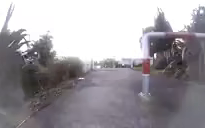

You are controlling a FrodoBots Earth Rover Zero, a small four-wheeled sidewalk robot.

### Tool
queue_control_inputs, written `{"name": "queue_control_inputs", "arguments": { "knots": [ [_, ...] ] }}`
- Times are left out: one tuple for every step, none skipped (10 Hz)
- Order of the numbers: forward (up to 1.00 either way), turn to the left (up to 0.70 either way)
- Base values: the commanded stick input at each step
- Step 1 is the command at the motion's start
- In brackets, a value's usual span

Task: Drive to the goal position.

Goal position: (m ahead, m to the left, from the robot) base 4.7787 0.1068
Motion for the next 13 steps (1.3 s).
{"name": "queue_control_inputs", "arguments": {
  "knots": [
    [0.85, 0.0],
    [0.85, 0.0],
    [0.85, 0.0],
    [0.85, 0.0],
    [0.85, 0.0],
    [0.85, 0.0],
    [0.85, 0.0],
    [0.85, 0.0],
    [0.85, 0.0],
    [0.85, 0.0],
    [0.85, 0.0],
    [0.85, 0.0],
    [0.85, -0.34]
  ]
}}
